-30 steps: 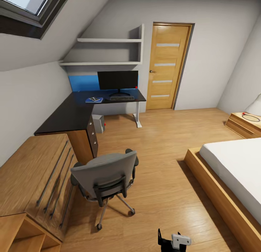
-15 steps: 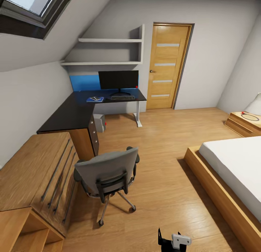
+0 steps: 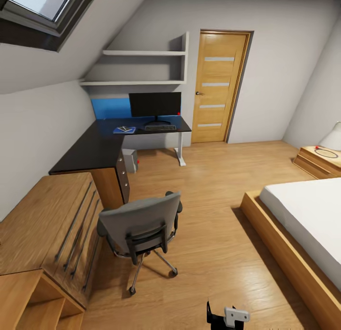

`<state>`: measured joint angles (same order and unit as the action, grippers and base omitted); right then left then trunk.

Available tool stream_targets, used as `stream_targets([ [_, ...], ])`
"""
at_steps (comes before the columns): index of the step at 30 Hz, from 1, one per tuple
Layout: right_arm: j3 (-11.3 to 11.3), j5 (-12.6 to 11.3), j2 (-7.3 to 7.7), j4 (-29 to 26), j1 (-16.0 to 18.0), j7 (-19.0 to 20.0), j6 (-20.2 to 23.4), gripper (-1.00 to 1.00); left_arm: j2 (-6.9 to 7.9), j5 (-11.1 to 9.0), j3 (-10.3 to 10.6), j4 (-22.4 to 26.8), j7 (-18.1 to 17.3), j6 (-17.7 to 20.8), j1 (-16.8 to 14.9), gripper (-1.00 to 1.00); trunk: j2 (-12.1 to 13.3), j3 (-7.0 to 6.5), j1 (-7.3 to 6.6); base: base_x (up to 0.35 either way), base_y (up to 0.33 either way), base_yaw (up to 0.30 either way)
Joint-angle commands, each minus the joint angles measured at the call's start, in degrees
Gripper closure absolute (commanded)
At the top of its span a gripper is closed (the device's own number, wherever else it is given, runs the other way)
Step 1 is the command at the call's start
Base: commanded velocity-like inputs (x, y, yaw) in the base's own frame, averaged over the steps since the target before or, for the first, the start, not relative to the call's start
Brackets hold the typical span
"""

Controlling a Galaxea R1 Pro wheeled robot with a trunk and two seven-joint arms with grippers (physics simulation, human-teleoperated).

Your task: In the bedroom, organize the workspace by keeping the computer under the desk, ensuring the monitor is on the desk, placing the keyboard on the desk next to the monitor, placing the mouse on the desk next to the keyboard, moving the folder from the swivel chair onto the desk next to the mouse, stacking the notebook on top of the folder with the pen on top of the notebook, and positioning the swivel chair next to the desk.

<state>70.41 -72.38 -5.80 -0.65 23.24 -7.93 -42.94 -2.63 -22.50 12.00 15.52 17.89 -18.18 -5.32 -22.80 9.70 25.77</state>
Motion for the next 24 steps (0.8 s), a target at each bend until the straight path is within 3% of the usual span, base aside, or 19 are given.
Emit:
stream_targets([
  [1, 0.47, 0.04, 0.0, -0.05, 0.04, -0.6, 0.01, -1.0, 0.01, -0.36, 0.49, 0.01, 0.39, -0.19, -0.04, -1.0, -0.11, 0.11, 0.02, -0.204, 0.067, 0.0],
  [9, 0.55, 0.06, -0.12, -0.1, 0.05, -0.59, 0.04, -1.0, 0.0, -0.39, 0.54, 0.04, 0.39, -0.24, -0.04, -1.0, -0.11, 0.11, 0.02, -0.196, 0.05, 0.0],
  [19, 0.68, 0.19, -0.3, -0.16, 0.01, -0.58, 0.0, -1.0, -0.5, -0.51, 0.41, 2.0, 0.55, -0.26, -0.04, -1.0, -0.11, 0.11, 0.02, -0.03, 0.005, 0.0],
  [24, 0.73, 0.22, -0.28, -0.16, 0.04, -0.56, -0.03, -1.0, -0.67, -0.68, 0.15, 2.88, 0.69, -0.18, -0.04, -1.0, -2.12, 1.01, 1.12, -0.004, 0.001, 0.0],
])
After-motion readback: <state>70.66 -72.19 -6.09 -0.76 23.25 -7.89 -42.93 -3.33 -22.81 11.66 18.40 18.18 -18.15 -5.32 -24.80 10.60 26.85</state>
